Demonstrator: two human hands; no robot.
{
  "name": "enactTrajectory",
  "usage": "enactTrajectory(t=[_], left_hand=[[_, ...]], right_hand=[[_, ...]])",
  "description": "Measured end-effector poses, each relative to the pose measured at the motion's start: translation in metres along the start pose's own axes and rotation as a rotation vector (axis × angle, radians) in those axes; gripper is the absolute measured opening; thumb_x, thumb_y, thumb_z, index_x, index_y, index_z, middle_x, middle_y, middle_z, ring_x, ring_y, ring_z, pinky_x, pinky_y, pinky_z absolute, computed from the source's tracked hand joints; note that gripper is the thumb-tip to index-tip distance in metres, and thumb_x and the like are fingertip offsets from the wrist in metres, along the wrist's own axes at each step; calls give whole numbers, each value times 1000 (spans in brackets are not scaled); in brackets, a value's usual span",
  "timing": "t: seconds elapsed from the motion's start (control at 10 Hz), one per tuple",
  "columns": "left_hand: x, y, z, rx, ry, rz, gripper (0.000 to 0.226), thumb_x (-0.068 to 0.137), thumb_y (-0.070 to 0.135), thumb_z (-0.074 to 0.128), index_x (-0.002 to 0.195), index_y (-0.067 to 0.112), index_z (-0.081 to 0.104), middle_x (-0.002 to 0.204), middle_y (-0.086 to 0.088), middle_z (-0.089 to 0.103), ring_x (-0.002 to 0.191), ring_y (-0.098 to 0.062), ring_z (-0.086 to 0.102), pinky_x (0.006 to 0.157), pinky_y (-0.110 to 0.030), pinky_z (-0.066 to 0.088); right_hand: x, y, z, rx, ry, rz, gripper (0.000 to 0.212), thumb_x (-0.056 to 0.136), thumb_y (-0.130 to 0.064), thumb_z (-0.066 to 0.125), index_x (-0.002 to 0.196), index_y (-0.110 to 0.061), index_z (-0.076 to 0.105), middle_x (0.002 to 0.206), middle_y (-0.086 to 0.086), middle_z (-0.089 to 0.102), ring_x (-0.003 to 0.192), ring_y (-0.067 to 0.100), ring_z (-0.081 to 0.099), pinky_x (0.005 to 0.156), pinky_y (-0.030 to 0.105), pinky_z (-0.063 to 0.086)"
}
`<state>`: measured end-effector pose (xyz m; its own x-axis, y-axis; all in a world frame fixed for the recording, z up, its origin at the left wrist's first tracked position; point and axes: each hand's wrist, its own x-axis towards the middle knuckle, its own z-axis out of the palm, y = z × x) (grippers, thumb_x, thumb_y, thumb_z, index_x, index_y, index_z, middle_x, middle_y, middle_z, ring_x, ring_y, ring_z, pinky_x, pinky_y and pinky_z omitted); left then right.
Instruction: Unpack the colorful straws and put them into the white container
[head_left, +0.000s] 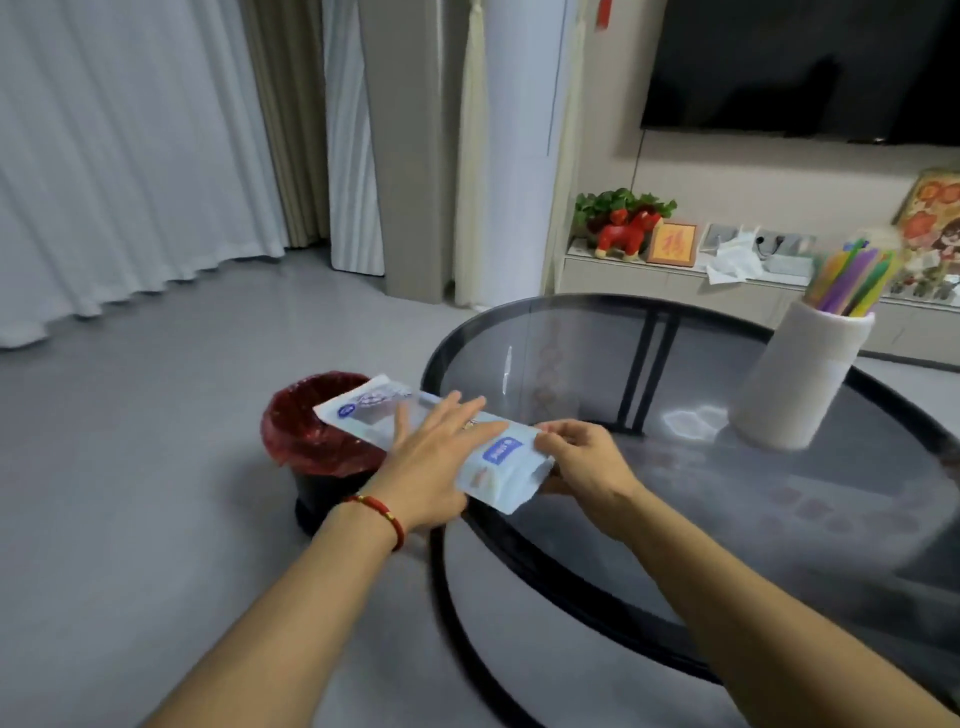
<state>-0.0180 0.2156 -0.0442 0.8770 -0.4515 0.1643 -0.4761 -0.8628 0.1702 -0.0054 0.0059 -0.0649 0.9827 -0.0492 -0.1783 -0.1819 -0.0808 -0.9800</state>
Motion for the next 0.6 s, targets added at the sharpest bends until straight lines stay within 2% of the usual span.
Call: enactTrajectory(t=[0.1,0.2,0.3,0.4,0.5,0.6], left_hand=[[-25,-58,-14,-185,114,-406,80,82,20,66,151,38,30,163,-2,13,150,-31,10,120,-52,15],[-35,-93,-24,-465,305,-719,76,75,21,79,143,23,45,143,-13,46,128,-34,49,105,-32,40],[-35,-110,-28,-615,406,-845,69,73,13,79,135,16,49,132,-13,57,115,-32,59,92,-32,48],[-32,-118,-30,-672,518,-936,56,79,8,70,132,16,50,130,-11,58,110,-30,61,91,-36,53],[-24,-117,-32,-859,569,-996,63,82,3,57,141,20,45,136,-8,53,116,-31,58,96,-47,54],[-24,-118,-39,-1044,697,-1032,64,78,-3,50,136,23,50,133,-6,55,114,-29,59,94,-49,56]], right_hand=[[35,-6,80,54,1,5,14,97,-5,58,105,-3,69,104,23,76,85,41,78,75,57,66],[68,-11,145,77,-5,41,20,98,-7,58,114,-1,68,109,21,74,80,35,80,73,49,68],[90,-11,194,-12,-1,51,23,99,-15,58,114,-2,69,112,22,74,88,36,79,83,49,66],[93,-13,220,-66,-101,121,31,102,-21,55,120,2,64,120,25,71,106,39,73,97,53,60],[83,-19,227,141,-309,225,20,104,-3,46,117,6,59,126,33,66,115,43,70,104,54,56],[62,-16,216,224,-421,186,24,103,9,42,107,-9,57,111,21,75,106,37,75,92,44,63]])
